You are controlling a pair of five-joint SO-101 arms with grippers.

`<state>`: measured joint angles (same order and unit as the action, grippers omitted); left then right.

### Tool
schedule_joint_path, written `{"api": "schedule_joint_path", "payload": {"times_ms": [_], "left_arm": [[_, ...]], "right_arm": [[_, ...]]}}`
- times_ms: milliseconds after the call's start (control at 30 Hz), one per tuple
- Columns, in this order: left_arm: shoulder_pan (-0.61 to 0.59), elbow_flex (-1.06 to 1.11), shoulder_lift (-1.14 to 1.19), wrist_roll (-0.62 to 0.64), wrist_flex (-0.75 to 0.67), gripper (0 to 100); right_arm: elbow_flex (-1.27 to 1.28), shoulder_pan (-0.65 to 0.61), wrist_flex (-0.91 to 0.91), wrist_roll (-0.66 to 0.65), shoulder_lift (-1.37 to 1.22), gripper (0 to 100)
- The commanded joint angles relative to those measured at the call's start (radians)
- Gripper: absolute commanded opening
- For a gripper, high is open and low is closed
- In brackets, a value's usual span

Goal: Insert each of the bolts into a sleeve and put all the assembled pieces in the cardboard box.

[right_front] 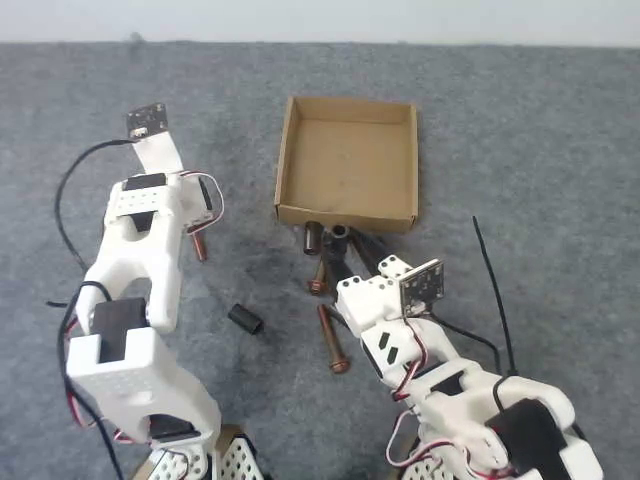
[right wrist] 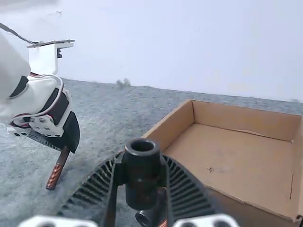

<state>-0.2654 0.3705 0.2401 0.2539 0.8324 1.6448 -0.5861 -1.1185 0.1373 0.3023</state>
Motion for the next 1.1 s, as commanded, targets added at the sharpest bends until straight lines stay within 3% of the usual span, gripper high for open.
{"api": "schedule_joint_path", "payload": {"times_ms": [0, 267, 433, 800, 1067], "left_arm": [[0.005, -0.025, -0.015, -0.008, -0.018, 1], [0.005, -0.025, -0.015, -0.008, -0.017, 1], [0.005, -0.025, -0.015, -0.008, -0.017, 1], [0.005, -0.025, -0.015, -0.008, -0.018, 1], [0.006, -0.028, -0.017, -0.008, -0.023, 1]], "right_arm": [[-0.035, -0.01, -0.012, 0.008, 0.045, 0.6], [-0.089, -0.004, -0.044, 0.008, -0.105, 0.6], [-0.064, -0.015, -0.328, 0.006, -0.28, 0.6], [-0.028, -0.058, -0.608, -0.132, -0.487, 0.6], [0.006, -0.058, -0.615, -0.132, -0.49, 0.6]]}}
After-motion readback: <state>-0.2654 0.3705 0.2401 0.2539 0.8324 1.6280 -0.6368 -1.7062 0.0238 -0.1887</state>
